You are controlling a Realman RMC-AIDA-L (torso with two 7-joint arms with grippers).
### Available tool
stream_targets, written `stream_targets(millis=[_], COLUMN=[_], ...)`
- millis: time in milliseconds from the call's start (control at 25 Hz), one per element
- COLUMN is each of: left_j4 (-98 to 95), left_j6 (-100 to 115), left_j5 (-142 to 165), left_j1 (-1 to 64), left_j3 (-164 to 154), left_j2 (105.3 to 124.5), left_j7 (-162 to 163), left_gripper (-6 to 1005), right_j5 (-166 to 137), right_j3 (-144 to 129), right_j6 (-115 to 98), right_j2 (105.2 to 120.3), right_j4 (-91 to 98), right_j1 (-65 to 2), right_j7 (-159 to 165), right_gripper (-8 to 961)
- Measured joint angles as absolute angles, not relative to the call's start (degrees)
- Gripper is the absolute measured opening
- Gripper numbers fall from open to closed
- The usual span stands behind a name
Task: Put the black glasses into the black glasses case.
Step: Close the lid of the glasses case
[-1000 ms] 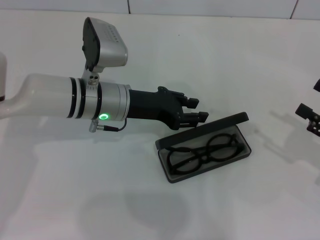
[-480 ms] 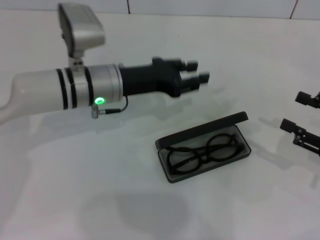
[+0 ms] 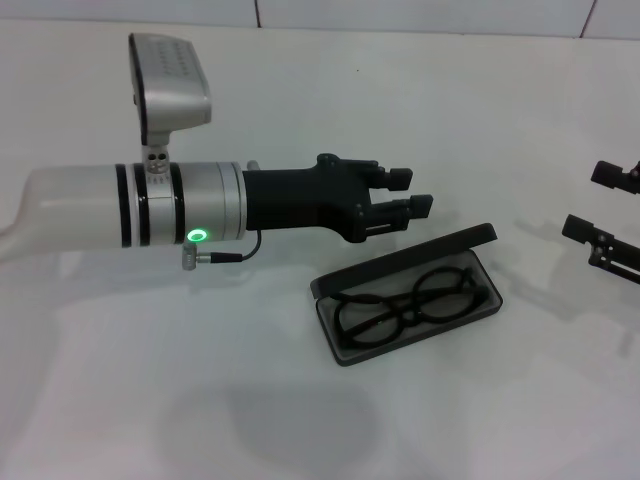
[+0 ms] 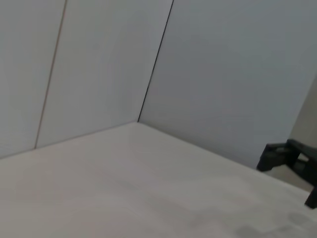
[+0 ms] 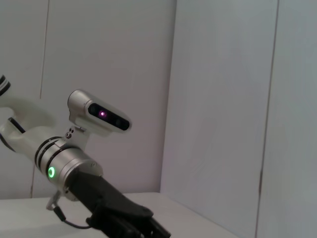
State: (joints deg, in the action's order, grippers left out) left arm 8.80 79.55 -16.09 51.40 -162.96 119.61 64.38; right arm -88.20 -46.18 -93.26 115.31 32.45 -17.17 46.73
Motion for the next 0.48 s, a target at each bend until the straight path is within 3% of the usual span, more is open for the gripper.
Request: stream_targets(millis=[480], left_j4=[8.5], left_j6=[76.5], left_j5=[-12.9], left_j1=[50.6], left_j3=[-162.9], left_j2=[119.79], left_j7=[65.1], left_gripper=[477], right_j5=[-86.6], right_j3=[-45.1], right_j6=[-92.9], right_j2=[115.31], right_j4=[32.0], right_j1=[-15.9], right_j7=[46.3], right_gripper=[638])
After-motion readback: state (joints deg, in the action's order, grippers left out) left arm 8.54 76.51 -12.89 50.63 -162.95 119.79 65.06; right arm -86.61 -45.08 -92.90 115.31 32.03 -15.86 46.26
